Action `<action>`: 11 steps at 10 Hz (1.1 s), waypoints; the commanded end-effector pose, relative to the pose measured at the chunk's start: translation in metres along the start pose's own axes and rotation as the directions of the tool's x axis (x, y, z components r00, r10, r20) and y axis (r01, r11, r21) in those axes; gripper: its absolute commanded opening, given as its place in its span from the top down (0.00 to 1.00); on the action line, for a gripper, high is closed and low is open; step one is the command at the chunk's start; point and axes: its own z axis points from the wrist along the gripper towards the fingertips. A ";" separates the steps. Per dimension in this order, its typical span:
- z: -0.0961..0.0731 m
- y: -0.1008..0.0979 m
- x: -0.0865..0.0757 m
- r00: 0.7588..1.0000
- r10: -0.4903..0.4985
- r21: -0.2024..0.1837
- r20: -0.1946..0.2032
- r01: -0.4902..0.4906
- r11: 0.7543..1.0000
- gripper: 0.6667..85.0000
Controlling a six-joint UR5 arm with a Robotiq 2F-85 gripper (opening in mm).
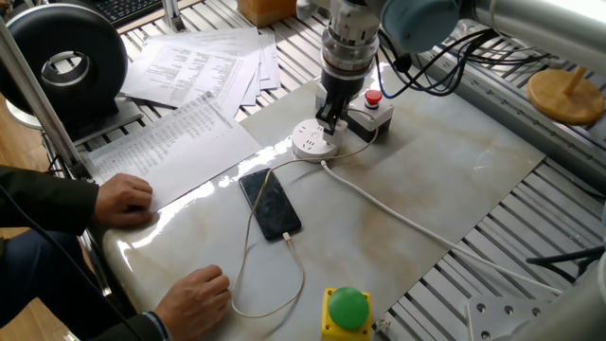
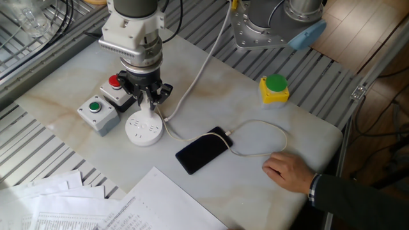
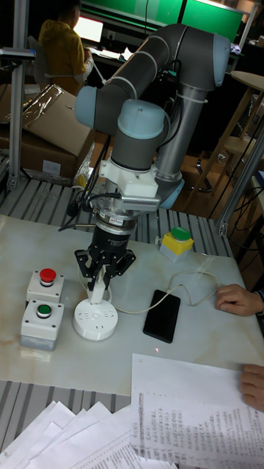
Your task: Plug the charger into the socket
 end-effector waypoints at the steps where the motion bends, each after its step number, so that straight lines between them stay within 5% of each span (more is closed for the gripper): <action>1: 0.000 0.001 -0.003 1.000 0.007 -0.008 0.014 -0.007 1.000 1.00; 11: 0.007 0.004 -0.004 0.999 0.027 -0.028 0.026 -0.026 0.999 1.00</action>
